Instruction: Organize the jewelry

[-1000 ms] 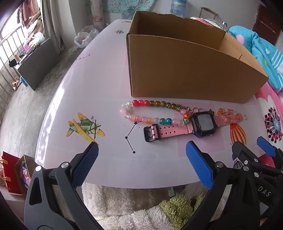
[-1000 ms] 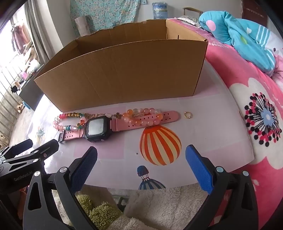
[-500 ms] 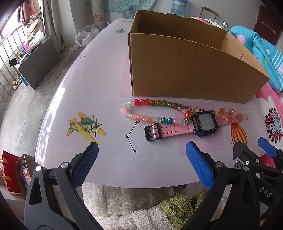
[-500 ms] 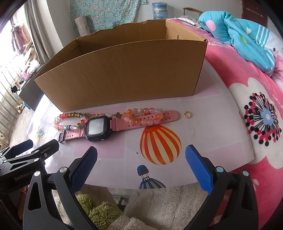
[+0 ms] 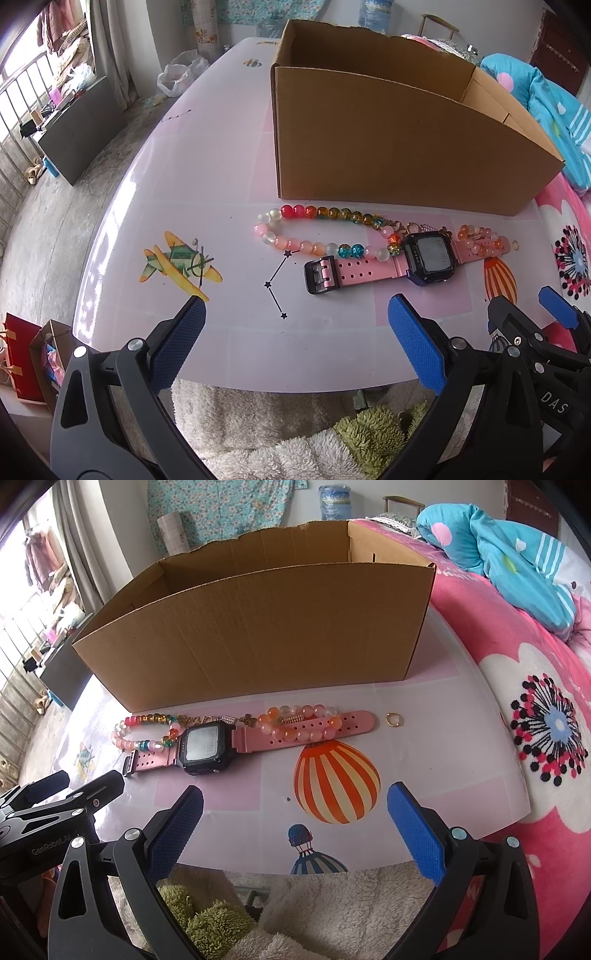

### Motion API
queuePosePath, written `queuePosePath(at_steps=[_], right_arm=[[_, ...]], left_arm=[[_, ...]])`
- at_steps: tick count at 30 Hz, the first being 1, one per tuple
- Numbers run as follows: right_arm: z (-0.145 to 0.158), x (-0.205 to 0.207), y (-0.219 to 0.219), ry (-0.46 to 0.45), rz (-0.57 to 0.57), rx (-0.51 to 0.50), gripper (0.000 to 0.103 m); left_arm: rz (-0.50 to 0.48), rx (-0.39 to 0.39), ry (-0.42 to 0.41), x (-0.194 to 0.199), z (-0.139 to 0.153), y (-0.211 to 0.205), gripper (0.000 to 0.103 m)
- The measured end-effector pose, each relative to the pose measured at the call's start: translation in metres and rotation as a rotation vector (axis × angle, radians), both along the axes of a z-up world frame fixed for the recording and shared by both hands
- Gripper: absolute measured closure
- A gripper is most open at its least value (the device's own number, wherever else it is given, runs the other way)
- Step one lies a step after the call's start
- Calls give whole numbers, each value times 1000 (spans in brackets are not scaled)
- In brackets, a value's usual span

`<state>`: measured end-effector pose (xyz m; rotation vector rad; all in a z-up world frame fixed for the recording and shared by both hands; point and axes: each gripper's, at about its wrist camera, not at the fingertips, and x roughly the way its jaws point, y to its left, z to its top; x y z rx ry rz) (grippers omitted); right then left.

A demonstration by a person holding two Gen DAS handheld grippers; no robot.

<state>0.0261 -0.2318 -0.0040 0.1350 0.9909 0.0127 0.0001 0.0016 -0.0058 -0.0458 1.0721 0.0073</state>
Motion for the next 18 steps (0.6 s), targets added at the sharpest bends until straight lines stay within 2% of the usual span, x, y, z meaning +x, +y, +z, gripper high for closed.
queuePosePath(at_steps=[18], right_arm=[[0, 1, 2, 2, 2, -2, 6]], left_arm=[[2, -1, 2, 0, 0, 1, 7]])
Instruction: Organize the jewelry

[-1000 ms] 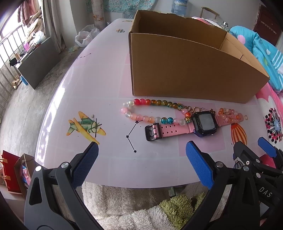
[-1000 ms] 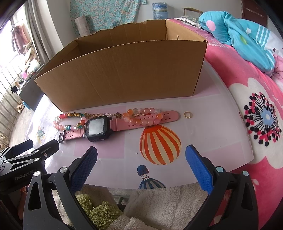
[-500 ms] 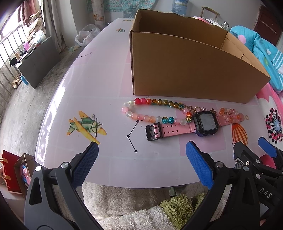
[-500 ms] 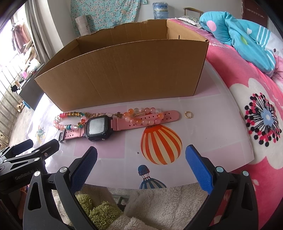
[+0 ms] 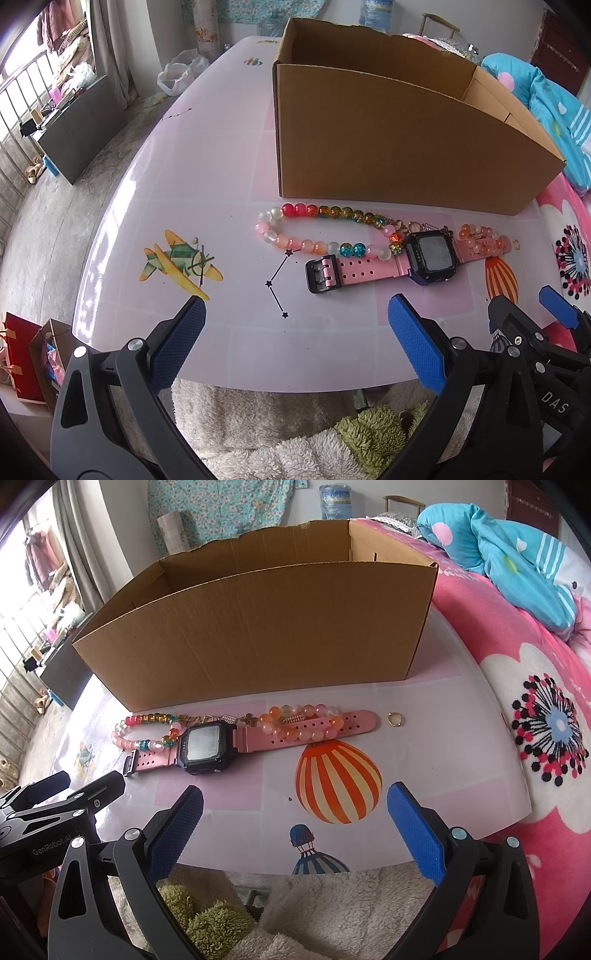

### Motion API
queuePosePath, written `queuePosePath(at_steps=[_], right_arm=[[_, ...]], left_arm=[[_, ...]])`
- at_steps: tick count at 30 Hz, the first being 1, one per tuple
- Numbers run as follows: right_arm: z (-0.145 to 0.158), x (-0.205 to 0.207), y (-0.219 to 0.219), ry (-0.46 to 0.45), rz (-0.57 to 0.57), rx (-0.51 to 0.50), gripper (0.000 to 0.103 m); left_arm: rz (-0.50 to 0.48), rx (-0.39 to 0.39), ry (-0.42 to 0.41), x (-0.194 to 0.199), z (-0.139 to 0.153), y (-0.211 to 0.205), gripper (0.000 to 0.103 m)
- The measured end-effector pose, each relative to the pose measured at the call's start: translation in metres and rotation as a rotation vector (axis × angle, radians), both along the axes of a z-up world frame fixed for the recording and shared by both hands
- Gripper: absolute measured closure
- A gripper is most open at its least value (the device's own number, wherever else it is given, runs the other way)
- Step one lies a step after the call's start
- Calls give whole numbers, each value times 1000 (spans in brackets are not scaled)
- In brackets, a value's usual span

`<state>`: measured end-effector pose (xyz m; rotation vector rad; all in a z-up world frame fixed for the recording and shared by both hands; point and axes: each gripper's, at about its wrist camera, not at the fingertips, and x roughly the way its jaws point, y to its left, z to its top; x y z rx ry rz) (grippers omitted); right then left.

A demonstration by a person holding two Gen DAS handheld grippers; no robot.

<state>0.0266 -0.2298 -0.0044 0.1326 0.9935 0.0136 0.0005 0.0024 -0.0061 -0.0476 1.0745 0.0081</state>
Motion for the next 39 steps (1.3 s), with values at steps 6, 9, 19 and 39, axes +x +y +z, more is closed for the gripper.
queuePosePath(at_steps=[6, 9, 19, 39], right_arm=[[-1, 0, 1, 2, 1, 0, 6], [0, 0, 0, 2, 0, -1, 6], [-1, 0, 1, 1, 0, -1, 6], [20, 5, 20, -115, 252, -21, 6]], left_arm=[[0, 2, 2, -1, -1, 1, 7], [1, 1, 2, -3, -3, 3, 7], [0, 0, 3, -2, -3, 3, 7], [30, 23, -52, 1, -9, 47, 7]])
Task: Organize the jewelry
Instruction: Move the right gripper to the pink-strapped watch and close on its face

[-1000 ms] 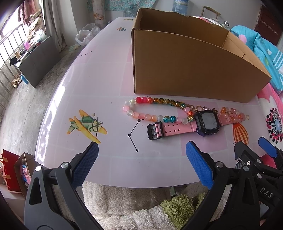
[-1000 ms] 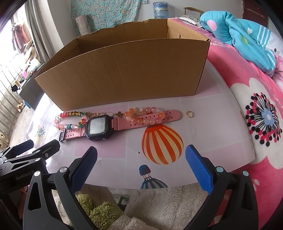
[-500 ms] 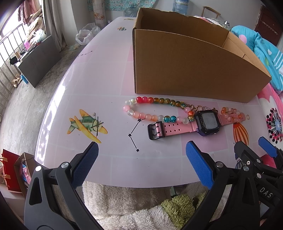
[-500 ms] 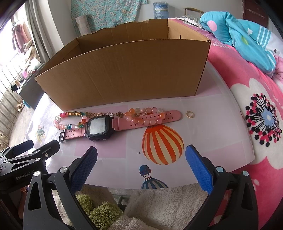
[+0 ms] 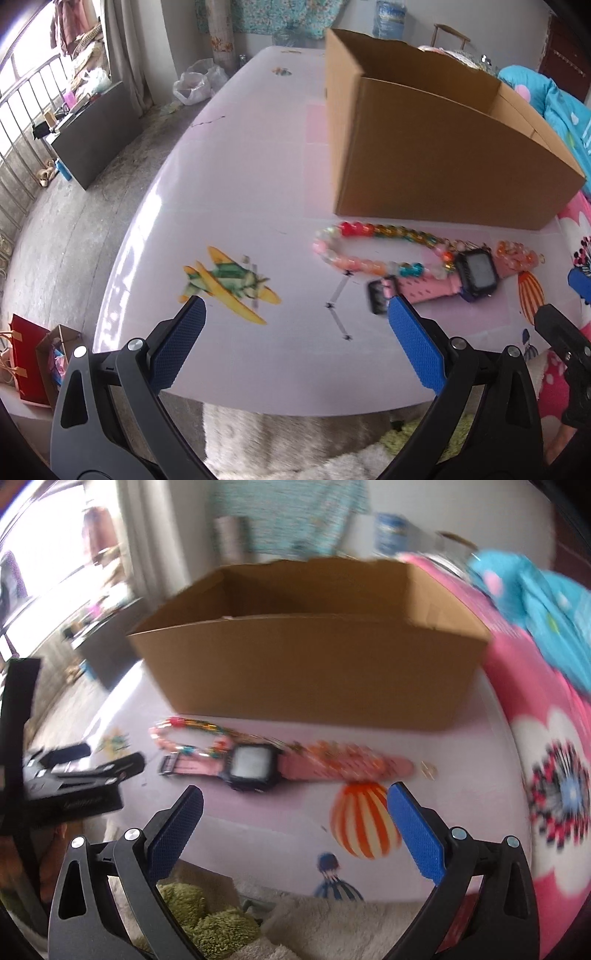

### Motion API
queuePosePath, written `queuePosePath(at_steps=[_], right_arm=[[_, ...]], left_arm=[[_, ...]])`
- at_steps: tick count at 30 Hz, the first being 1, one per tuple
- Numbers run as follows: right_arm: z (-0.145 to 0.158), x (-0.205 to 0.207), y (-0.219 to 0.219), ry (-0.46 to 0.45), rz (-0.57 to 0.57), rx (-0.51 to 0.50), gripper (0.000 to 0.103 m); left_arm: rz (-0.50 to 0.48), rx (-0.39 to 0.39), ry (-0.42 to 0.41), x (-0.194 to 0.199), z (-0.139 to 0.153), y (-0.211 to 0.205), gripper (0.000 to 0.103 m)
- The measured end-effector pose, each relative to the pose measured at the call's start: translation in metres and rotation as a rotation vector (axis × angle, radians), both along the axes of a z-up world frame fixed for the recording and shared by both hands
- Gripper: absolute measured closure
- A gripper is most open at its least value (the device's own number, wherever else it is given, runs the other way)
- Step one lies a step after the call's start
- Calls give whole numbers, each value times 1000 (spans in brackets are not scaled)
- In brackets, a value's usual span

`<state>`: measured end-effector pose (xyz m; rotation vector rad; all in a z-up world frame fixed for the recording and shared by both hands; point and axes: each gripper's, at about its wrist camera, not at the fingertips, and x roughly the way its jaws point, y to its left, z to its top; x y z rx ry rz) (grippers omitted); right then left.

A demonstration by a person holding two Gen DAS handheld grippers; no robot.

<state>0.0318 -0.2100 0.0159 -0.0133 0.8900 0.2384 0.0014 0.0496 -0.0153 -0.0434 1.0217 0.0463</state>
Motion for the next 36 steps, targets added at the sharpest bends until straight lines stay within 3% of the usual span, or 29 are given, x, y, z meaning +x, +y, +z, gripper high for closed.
queuePosePath(at_steps=[7, 12, 17, 22, 26, 28, 30, 32, 36], right_arm=[[-5, 19, 42, -12, 261, -107, 6], [-9, 29, 61, -1, 413, -194, 17], [-19, 32, 71, 50, 546, -300, 29], [-25, 35, 74, 80, 619, -368, 30], [-24, 41, 82, 99, 682, -372, 32], [-22, 42, 81, 108, 713, -368, 33], [-19, 46, 76, 109, 737, -378, 38], [-15, 50, 73, 107, 740, -385, 48], [-7, 60, 61, 133, 741, -329, 55]], left_arm=[[-42, -90, -61, -1, -4, 27, 7], [-144, -200, -156, -11, -4, 35, 7], [-217, -250, -165, -8, -4, 37, 7], [-282, -282, -165, 0, -6, 33, 7], [-353, -230, -189, -6, -1, 20, 7], [-401, -155, -202, -12, 1, 8, 7], [-445, -97, -220, -19, 3, -3, 8], [-499, -19, -249, -28, 5, -17, 8], [-593, 90, -264, -42, 4, -44, 8]])
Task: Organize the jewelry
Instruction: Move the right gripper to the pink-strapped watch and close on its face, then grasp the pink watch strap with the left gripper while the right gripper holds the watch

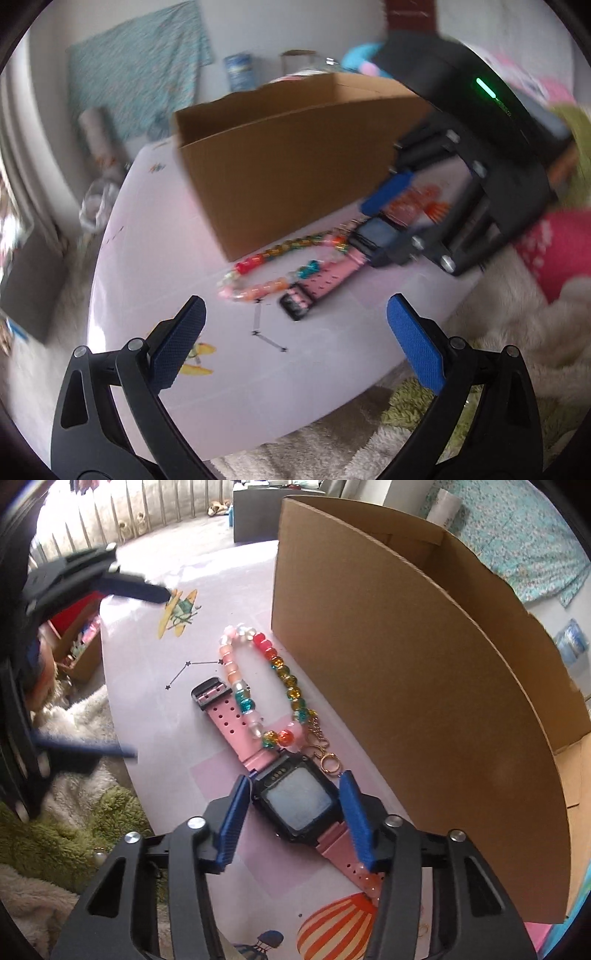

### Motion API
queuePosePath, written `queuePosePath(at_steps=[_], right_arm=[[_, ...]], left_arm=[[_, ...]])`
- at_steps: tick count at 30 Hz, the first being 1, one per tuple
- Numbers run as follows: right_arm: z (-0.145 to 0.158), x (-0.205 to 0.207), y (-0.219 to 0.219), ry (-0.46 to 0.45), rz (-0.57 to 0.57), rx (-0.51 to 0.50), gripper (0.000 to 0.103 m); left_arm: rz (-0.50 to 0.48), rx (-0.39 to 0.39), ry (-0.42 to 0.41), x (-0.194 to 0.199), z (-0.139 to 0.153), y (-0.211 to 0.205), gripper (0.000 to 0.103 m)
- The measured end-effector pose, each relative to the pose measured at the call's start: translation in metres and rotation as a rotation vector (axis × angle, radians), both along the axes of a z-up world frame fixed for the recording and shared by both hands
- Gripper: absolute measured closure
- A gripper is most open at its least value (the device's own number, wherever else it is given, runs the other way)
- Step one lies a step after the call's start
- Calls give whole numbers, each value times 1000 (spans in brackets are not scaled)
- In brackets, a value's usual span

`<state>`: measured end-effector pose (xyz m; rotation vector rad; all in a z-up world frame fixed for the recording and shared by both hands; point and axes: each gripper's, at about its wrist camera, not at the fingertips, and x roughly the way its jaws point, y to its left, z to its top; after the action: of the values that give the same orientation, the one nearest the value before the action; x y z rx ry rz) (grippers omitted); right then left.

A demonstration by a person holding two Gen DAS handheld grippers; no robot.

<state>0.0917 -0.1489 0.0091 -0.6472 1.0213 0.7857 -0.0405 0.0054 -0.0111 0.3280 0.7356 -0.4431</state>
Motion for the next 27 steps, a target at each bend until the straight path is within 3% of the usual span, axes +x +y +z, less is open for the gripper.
queuePosePath(at_steps=[2, 4, 6, 21, 23, 25, 27], right_arm=[[1, 0, -5, 10, 5, 20, 55], [4, 1, -10, 11, 23, 35, 55], [3, -2, -14, 21, 35, 51, 55], [16, 39, -69, 298, 86, 252, 55], [16, 46, -74, 321, 83, 271, 55], [12, 49, -75, 332, 75, 292, 55], [8, 48, -80, 330, 61, 304, 55]], left_arm=[[-23, 27, 5, -2, -2, -11, 19], [-22, 50, 33, 1, -6, -21, 36], [-24, 65, 54, 2, -7, -27, 45], [-106, 245, 60, 14, -15, -72, 61], [-104, 243, 61, 16, -14, -72, 67], [-91, 242, 71, 19, -14, -75, 84], [-77, 234, 87, 28, -14, -74, 91]])
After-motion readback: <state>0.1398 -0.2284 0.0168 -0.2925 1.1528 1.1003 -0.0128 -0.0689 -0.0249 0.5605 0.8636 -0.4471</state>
